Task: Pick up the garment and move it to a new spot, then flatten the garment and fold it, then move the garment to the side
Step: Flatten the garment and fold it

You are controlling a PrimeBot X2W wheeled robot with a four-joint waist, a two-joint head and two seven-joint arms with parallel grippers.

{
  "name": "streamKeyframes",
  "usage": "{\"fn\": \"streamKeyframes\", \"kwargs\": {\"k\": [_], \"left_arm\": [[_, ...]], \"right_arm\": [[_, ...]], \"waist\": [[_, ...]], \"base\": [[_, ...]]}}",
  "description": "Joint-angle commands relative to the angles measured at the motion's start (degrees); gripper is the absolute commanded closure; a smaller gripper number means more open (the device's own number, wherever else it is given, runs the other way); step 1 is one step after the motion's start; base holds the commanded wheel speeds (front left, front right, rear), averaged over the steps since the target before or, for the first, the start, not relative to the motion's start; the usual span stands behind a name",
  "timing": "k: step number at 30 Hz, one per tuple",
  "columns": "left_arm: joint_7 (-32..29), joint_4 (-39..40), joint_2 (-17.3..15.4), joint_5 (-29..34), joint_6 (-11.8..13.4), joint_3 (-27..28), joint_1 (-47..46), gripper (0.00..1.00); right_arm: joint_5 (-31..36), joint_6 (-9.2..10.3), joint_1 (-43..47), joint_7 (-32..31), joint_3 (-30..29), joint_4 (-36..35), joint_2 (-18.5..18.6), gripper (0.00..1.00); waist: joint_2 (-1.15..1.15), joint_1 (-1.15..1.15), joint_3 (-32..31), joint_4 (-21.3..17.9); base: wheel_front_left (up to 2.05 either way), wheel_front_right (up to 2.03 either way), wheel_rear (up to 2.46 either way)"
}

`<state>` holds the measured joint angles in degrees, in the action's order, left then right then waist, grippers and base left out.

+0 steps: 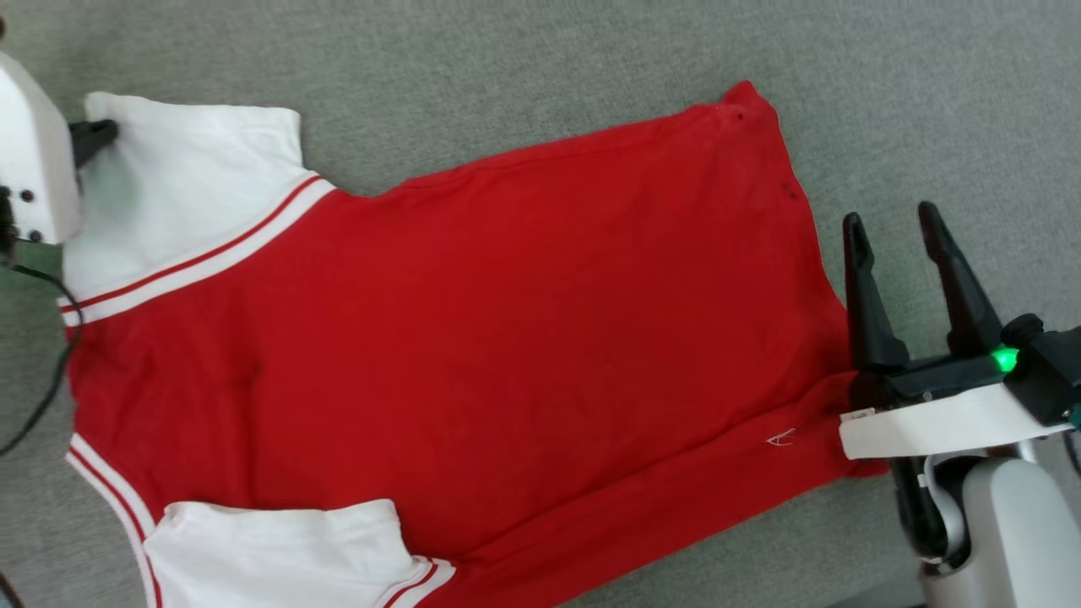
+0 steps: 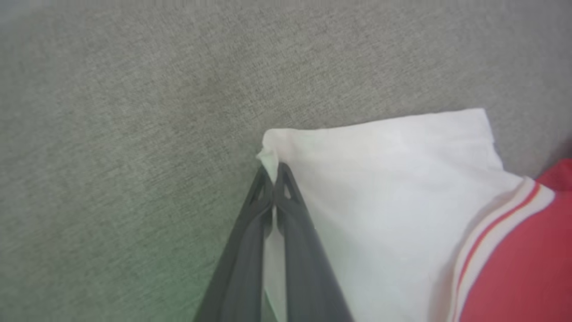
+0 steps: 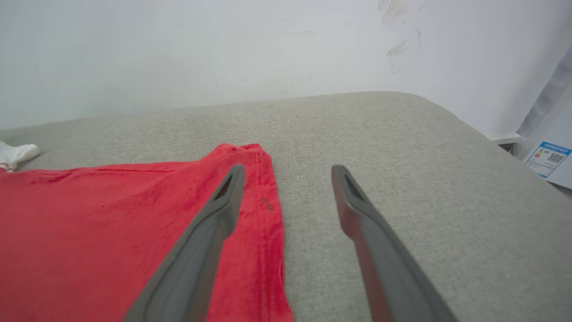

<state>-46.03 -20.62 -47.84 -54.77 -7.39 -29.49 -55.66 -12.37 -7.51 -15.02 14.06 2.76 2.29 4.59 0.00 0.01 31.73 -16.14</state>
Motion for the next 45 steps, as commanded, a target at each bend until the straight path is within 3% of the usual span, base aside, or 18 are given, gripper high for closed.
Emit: {"fn": "streamKeyframes", "kwargs": {"k": [1, 5, 8, 17, 23, 30, 42, 43, 45], "left_arm": [[0.64, -0.10, 0.65, -0.51, -0.08, -0.36, 0.81, 1.00], [6.32, 1.77, 1.29, -2.84, -0.07, -0.98, 1.65, 1.00], [9.80, 4.90, 0.68, -3.84, -0.08, -3.02, 2.94, 1.00], [14.92, 17.80, -1.19, -5.83, -0.08, -7.60, 7.50, 1.00], [17.75, 25.27, -1.74, -4.63, 0.39, -8.13, 9.62, 1.00], [20.54, 33.40, -0.77, -2.62, 2.32, -8.44, 11.67, 1.00], [22.27, 37.01, 2.88, 0.49, 2.90, -11.21, 11.94, 1.00], [22.52, 36.78, 3.02, 0.66, 2.99, -11.30, 12.00, 1.00], [22.88, 36.30, 3.20, 0.87, 3.14, -11.42, 12.11, 1.00]], "right_arm": [[0.52, 0.04, -0.49, -0.11, -0.15, -0.03, 0.75, 0.00], [1.47, 0.03, -0.93, -4.12, 0.10, -0.45, 3.38, 0.00], [1.33, 0.03, -1.60, -11.26, 1.28, -0.88, 7.52, 0.00], [-8.86, 0.04, -9.14, -42.88, 4.93, -2.34, 21.17, 0.00], [-12.47, 0.04, -16.83, -58.04, 6.80, 0.15, 26.59, 0.00], [-11.12, 0.04, -23.49, -65.00, 12.06, 7.03, 30.77, 0.00], [-11.74, 0.03, -23.52, -65.50, 20.78, 18.65, 31.65, 0.00], [-11.99, 0.03, -23.00, -65.47, 21.45, 19.36, 31.63, 0.52], [-12.35, 0.02, -22.37, -64.91, 22.26, 20.41, 31.78, 1.00]], "waist": [[0.00, -0.01, -1.14, 0.95], [0.00, -0.01, -4.16, 3.43], [0.00, -0.01, -6.54, 5.65], [0.00, -0.01, -9.81, 12.50], [0.00, -0.01, -8.21, 16.92], [0.00, -0.01, -5.24, 21.57], [0.00, -0.01, -3.02, 25.58], [0.00, -0.01, -3.08, 25.69], [0.00, -0.01, -3.36, 25.78]], "base": [[0.00, 0.00, 0.00], [0.00, 0.00, 0.00], [0.00, 0.00, 0.00], [0.00, 0.00, 0.00], [0.00, 0.00, 0.00], [0.00, 0.00, 0.00], [0.00, 0.00, 0.00], [0.00, 0.00, 0.00], [0.00, 0.00, 0.00]]}}
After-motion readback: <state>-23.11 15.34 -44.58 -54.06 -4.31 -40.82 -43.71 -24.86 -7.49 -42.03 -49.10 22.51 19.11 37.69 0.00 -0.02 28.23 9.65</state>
